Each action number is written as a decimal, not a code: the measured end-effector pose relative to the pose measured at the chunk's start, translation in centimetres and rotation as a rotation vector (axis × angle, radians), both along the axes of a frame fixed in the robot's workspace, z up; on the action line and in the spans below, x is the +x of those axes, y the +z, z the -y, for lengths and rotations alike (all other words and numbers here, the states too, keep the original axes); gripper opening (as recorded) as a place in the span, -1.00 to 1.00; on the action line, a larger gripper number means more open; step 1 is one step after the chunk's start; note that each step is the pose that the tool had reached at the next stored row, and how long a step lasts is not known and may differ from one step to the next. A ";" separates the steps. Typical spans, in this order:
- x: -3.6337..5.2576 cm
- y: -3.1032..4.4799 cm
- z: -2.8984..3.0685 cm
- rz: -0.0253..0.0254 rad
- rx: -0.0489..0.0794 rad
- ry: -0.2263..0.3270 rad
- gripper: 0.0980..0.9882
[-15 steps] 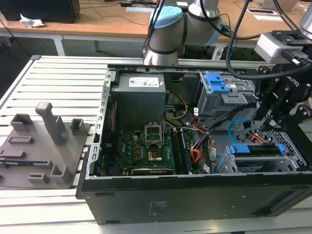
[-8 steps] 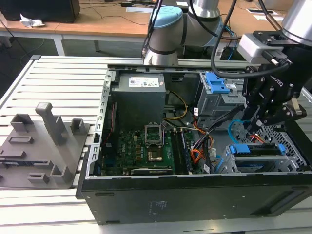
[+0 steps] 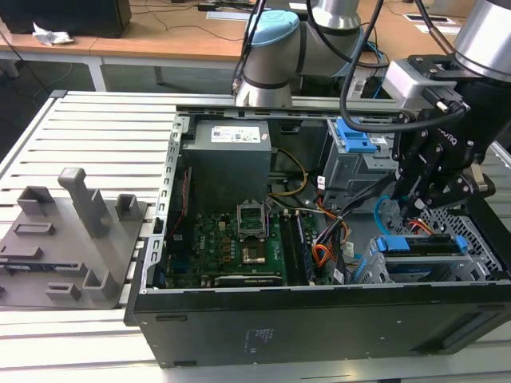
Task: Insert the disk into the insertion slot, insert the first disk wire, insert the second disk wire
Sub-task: 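Insert the second disk wire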
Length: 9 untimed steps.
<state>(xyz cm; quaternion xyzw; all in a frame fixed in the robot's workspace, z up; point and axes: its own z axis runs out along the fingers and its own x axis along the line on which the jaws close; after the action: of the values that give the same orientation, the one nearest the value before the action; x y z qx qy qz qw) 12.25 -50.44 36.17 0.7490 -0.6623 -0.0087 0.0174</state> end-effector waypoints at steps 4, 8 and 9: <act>0.00 -0.01 0.00 0.0000 0.000 0.000 -0.59; 0.00 -0.01 0.00 0.0000 0.000 0.000 -0.85; 0.00 0.00 0.00 0.0000 0.000 0.000 -0.85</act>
<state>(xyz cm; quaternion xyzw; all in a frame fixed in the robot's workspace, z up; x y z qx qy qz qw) 12.25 -50.44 36.16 0.7490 -0.6623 -0.0087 0.0174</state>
